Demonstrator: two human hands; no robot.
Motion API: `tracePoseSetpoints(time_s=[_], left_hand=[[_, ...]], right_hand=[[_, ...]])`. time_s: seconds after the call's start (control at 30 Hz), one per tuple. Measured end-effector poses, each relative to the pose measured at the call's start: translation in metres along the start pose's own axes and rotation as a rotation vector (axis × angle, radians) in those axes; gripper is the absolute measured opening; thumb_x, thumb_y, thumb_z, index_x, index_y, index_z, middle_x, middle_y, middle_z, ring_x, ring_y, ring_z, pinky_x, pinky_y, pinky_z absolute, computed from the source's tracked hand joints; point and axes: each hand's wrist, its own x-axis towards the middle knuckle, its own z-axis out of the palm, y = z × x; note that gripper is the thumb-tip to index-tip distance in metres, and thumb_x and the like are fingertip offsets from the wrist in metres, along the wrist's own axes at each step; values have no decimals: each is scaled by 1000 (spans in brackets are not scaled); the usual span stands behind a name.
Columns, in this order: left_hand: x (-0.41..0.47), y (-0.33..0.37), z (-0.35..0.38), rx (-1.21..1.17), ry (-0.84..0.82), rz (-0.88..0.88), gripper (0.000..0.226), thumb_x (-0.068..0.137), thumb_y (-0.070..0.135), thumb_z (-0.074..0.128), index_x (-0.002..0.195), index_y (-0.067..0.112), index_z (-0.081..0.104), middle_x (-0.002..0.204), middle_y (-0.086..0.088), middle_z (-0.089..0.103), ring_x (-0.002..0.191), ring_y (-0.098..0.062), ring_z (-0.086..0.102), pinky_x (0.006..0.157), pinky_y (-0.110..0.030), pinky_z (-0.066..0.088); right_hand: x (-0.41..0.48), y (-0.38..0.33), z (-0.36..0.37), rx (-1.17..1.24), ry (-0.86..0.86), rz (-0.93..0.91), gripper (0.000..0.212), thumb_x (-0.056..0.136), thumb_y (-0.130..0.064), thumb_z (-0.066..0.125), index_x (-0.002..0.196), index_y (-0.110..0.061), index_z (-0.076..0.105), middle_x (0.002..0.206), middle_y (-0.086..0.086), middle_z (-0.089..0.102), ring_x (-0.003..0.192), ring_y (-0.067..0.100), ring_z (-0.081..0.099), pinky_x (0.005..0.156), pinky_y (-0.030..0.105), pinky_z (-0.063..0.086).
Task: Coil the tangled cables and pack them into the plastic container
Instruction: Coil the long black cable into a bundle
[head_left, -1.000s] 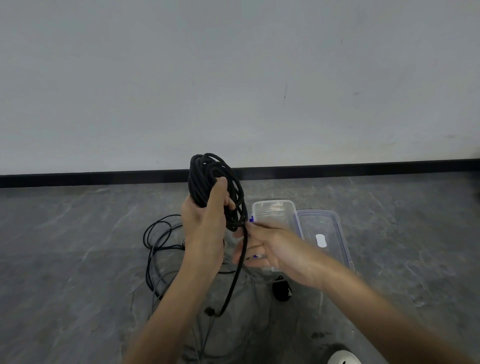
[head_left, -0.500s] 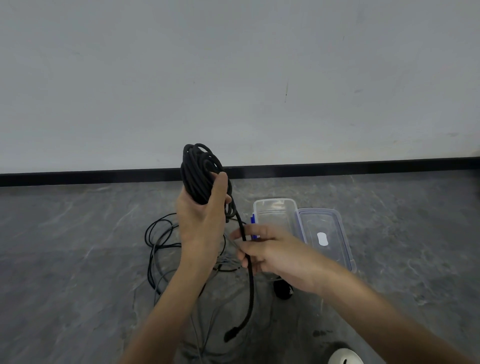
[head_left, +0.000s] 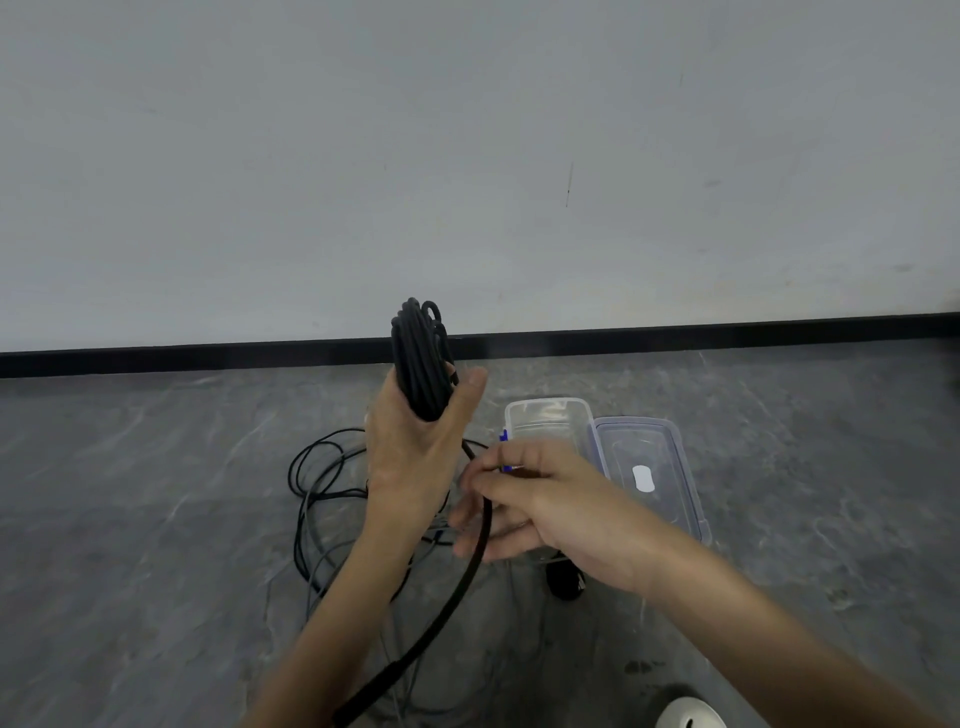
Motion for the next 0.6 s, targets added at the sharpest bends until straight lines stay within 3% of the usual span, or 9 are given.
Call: tracePoseSetpoints(time_s=[0.17, 0.3, 0.37, 0.47, 0.53, 0.6], left_hand=[[-1, 1, 1, -37, -64, 10, 47, 69, 66, 64, 85, 21, 62, 63, 10, 61, 60, -6, 58, 57, -18, 48], [2, 0, 3, 42, -65, 29, 42, 77, 61, 69, 82, 20, 61, 64, 6, 62, 61, -15, 61, 60, -32, 50], [2, -1, 4, 12, -95, -3, 36, 75, 54, 71, 80, 20, 60, 64, 11, 63, 62, -9, 61, 60, -26, 49], [2, -1, 6, 34, -179, -44, 16, 84, 32, 71, 77, 31, 58, 62, 23, 65, 61, 9, 60, 64, -14, 50], [0, 0, 6, -6, -259, -95, 18, 80, 45, 72, 82, 33, 59, 69, 21, 68, 70, 5, 63, 72, -24, 53], [-3, 2, 4, -38, -309, -99, 52, 62, 76, 67, 84, 30, 62, 72, 14, 69, 73, -6, 66, 73, -33, 56]], right_hand=[[-1, -9, -7, 8, -20, -28, 23, 89, 5, 41, 88, -1, 63, 77, 18, 70, 68, 26, 71, 63, 26, 57], [-2, -9, -8, -259, 10, -158, 14, 91, 1, 53, 95, -9, 62, 73, 7, 68, 62, 20, 67, 62, 24, 53], [-1, -5, -6, -388, 63, -261, 3, 92, -11, 62, 91, -13, 63, 66, -2, 66, 56, 17, 63, 58, 25, 51], [1, -2, -6, -499, 161, -402, 5, 88, -16, 68, 85, -13, 68, 61, -6, 64, 51, 11, 58, 58, 29, 49], [1, -1, -9, -542, 212, -481, 4, 85, -16, 72, 84, -13, 74, 67, -4, 69, 58, 11, 63, 60, 27, 50], [1, -1, -10, -545, 233, -533, 7, 85, -16, 72, 83, -11, 76, 69, -2, 71, 61, 11, 64, 60, 24, 50]])
